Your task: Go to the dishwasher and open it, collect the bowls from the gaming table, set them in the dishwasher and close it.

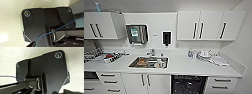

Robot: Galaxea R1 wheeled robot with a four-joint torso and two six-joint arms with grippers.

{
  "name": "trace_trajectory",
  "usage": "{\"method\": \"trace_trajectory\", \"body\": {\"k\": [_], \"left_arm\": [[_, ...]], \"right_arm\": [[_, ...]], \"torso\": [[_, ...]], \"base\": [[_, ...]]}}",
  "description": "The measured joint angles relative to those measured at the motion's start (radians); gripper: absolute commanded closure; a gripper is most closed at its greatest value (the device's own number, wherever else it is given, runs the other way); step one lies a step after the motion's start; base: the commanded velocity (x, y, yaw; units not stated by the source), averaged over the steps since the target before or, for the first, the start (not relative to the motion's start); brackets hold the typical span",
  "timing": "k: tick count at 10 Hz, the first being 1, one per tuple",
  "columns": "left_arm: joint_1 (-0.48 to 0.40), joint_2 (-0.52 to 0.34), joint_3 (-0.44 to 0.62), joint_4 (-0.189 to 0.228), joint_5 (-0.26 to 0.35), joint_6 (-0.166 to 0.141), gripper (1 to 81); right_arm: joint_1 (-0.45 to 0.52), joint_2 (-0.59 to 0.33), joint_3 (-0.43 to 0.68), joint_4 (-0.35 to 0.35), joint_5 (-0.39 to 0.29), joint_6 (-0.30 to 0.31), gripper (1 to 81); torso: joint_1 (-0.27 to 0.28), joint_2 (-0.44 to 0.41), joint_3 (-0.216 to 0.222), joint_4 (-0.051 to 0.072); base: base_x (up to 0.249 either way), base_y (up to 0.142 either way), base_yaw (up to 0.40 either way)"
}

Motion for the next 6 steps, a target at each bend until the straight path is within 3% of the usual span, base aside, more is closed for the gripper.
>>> {"method": "trace_trajectory", "body": {"k": [3,6], "left_arm": [[-0.001,0.03,-0.026,0.0,-0.002,0.0,1.0],[-0.005,0.076,-0.119,0.0,-0.003,0.0,1.0]], "right_arm": [[0.002,0.002,-0.007,0.0,0.0,0.0,1.0],[0.01,0.007,-0.009,0.0,0.002,0.0,1.0]], "torso": [[-0.069,0.107,0.0,0.0],[-0.091,0.156,0.0,0.0]], "base": [[0.0,0.0,0.0],[0.0,0.0,0.0]]}}
